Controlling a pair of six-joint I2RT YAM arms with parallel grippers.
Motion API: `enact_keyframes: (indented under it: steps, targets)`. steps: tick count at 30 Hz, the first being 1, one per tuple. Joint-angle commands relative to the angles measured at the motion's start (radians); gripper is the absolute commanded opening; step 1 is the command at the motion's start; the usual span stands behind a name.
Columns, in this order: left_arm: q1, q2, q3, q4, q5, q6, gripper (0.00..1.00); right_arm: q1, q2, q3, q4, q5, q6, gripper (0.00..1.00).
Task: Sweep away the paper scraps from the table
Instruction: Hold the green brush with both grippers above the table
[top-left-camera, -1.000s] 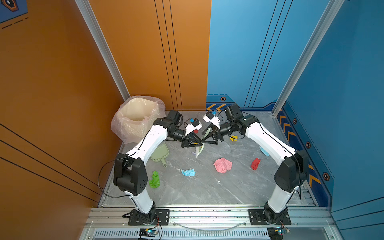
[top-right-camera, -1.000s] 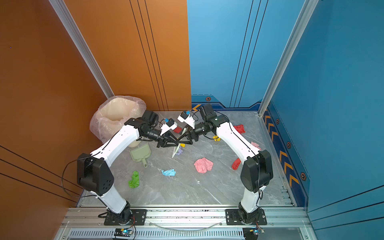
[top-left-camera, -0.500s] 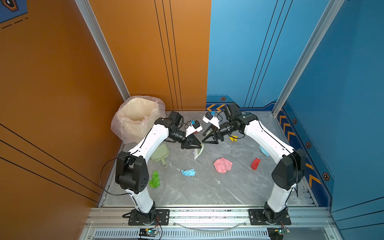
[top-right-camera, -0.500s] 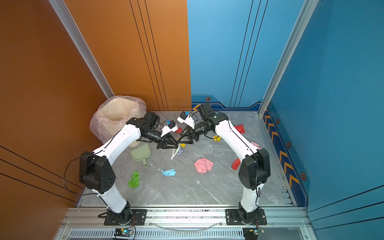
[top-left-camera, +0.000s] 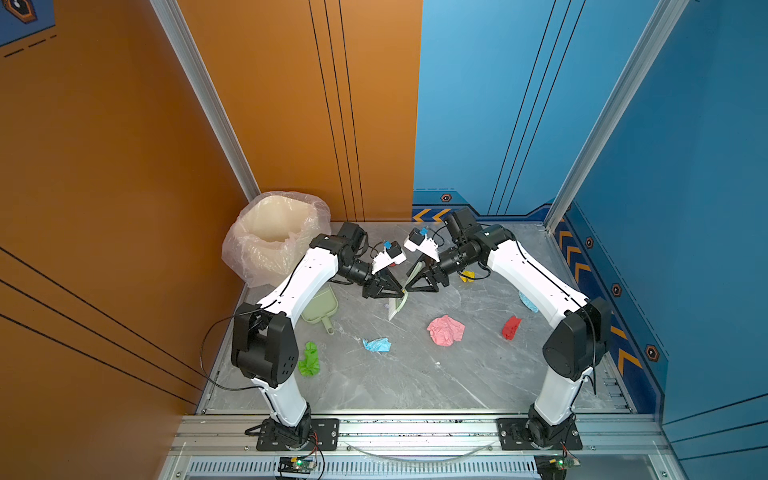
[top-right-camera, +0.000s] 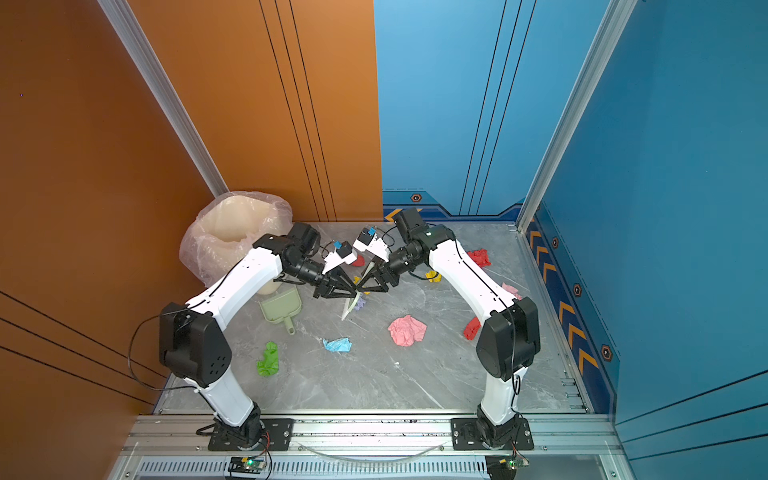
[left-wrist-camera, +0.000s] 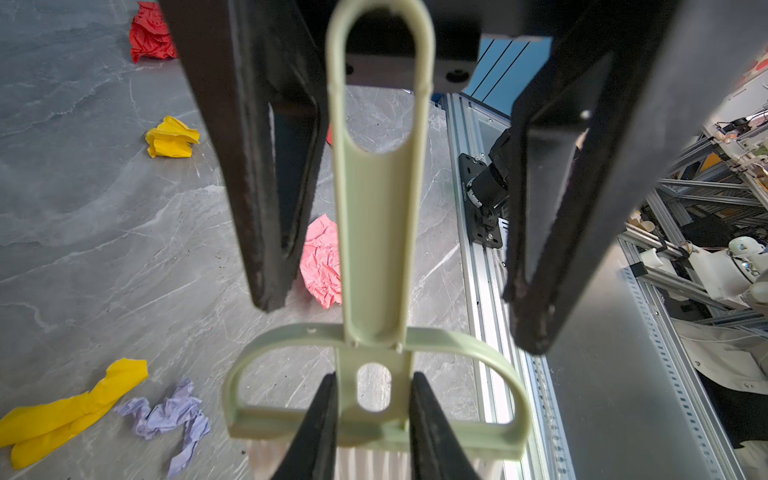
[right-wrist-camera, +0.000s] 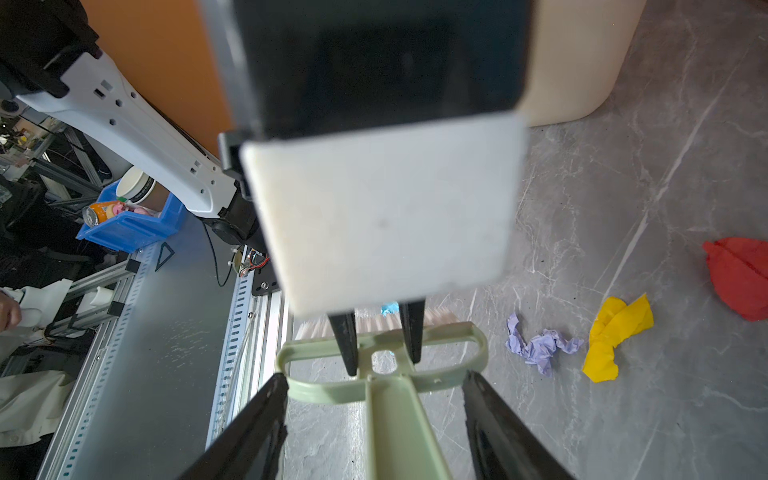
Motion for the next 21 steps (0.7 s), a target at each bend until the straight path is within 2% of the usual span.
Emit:
enact_keyframes:
  steps: [1, 21]
  targets:
    - [-0.009, 0.012, 0.026, -0.03, -0.001, 0.025, 0.08, 0.008, 0.013, 0.025, -0.036, 0.02, -0.026, 0.67]
    - [-0.025, 0.018, 0.038, -0.052, -0.009, 0.035, 0.08, 0.016, 0.035, 0.064, -0.059, 0.019, -0.029, 0.64]
